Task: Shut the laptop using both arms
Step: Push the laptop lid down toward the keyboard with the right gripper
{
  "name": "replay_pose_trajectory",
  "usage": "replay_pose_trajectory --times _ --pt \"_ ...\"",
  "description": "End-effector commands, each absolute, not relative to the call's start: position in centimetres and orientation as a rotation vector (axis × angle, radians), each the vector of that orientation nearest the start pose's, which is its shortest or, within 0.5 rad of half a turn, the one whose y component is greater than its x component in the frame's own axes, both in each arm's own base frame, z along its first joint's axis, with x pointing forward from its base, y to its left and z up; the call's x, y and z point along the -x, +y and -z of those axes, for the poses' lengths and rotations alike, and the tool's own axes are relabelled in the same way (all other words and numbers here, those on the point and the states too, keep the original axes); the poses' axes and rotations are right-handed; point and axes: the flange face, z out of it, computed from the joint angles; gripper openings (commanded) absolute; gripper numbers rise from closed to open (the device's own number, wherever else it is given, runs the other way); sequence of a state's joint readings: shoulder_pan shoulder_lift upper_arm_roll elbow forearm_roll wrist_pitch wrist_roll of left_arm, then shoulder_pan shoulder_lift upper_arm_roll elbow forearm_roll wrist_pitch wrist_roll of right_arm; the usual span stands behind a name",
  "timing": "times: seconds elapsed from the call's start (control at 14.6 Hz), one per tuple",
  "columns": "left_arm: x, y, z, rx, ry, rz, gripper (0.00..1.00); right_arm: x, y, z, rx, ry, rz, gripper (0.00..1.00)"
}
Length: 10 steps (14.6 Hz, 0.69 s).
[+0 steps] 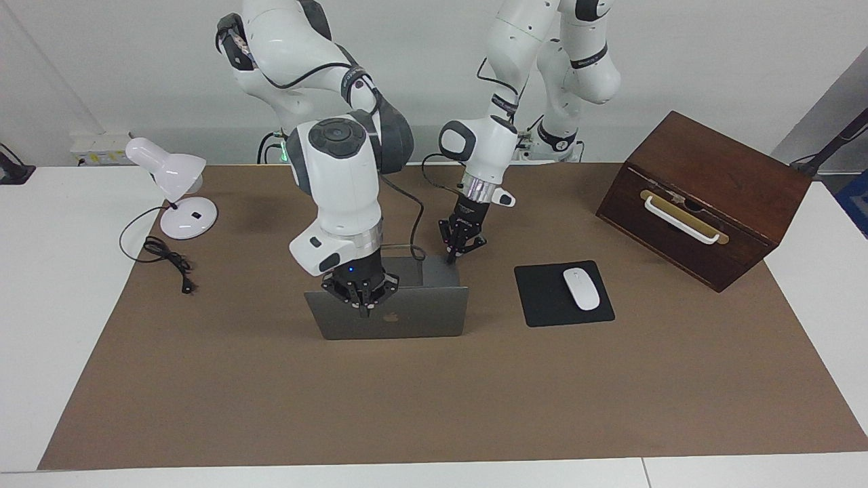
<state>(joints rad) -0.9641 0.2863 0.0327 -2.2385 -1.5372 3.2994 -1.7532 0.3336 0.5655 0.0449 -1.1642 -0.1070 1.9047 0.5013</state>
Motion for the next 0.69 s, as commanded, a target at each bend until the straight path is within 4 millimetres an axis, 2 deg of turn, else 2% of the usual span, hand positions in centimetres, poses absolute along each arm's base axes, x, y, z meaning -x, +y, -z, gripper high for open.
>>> replay_pose_trajectory --times 0.0,0.62 --pt "-37.5 -35.5 -24.3 -0.928 2.409 0.229 0.00 -69.1 26.3 -48.6 3.099 0.187 0.255 0.00" --pt "-37.5 -35.5 -24.2 -0.929 2.410 0.228 0.00 -67.5 26.9 -47.6 3.059 0.201 0.023 0.00"
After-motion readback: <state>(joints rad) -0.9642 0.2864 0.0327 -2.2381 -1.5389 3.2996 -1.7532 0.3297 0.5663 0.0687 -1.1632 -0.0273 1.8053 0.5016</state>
